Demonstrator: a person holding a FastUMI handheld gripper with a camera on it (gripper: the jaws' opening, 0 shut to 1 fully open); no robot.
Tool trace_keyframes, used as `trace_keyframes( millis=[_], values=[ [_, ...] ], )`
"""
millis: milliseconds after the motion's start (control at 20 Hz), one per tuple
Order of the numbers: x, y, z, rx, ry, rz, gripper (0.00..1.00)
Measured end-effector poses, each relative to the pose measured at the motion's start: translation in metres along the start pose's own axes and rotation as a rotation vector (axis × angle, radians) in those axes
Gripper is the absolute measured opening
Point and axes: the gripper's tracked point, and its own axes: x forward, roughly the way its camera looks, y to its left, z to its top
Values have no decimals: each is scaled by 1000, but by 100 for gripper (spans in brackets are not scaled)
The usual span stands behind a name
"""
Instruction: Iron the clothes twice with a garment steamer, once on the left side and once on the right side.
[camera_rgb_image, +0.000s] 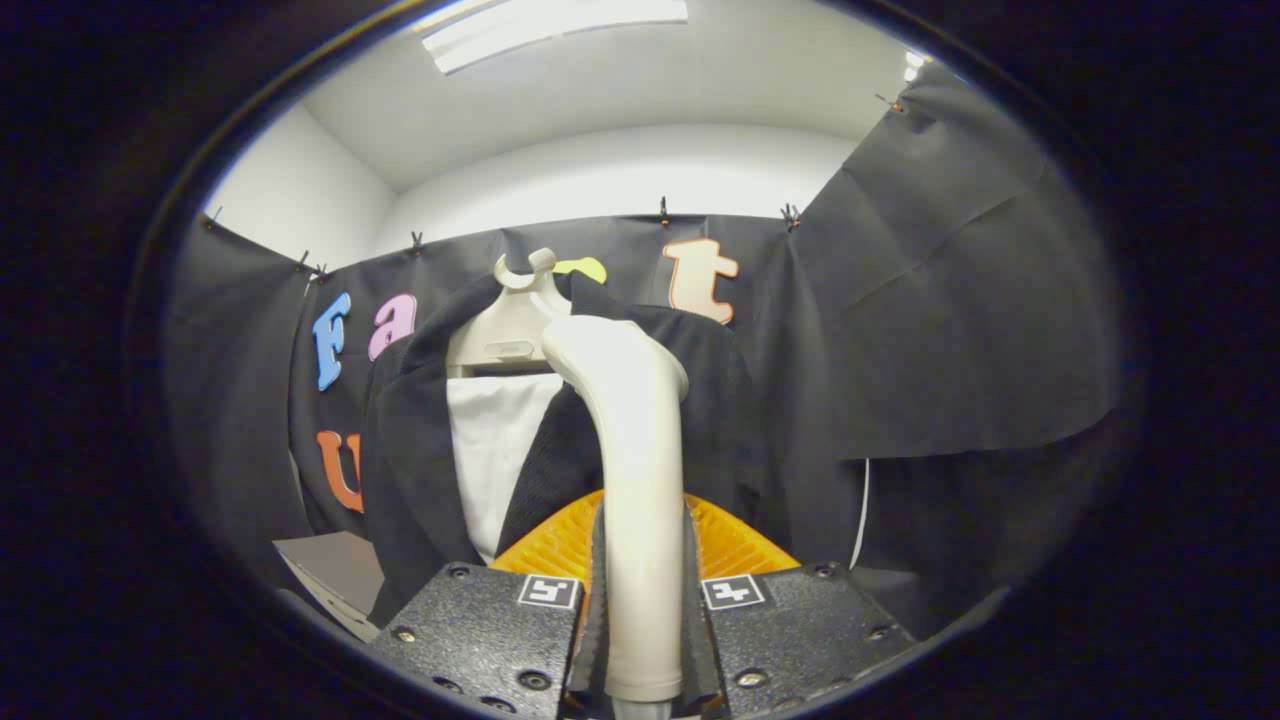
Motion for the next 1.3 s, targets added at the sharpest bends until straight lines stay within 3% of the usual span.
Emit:
trace_keyframes(
  millis=[1300],
  values=[
    [-121,1,-228,-24,364,-204,32]
  ],
)
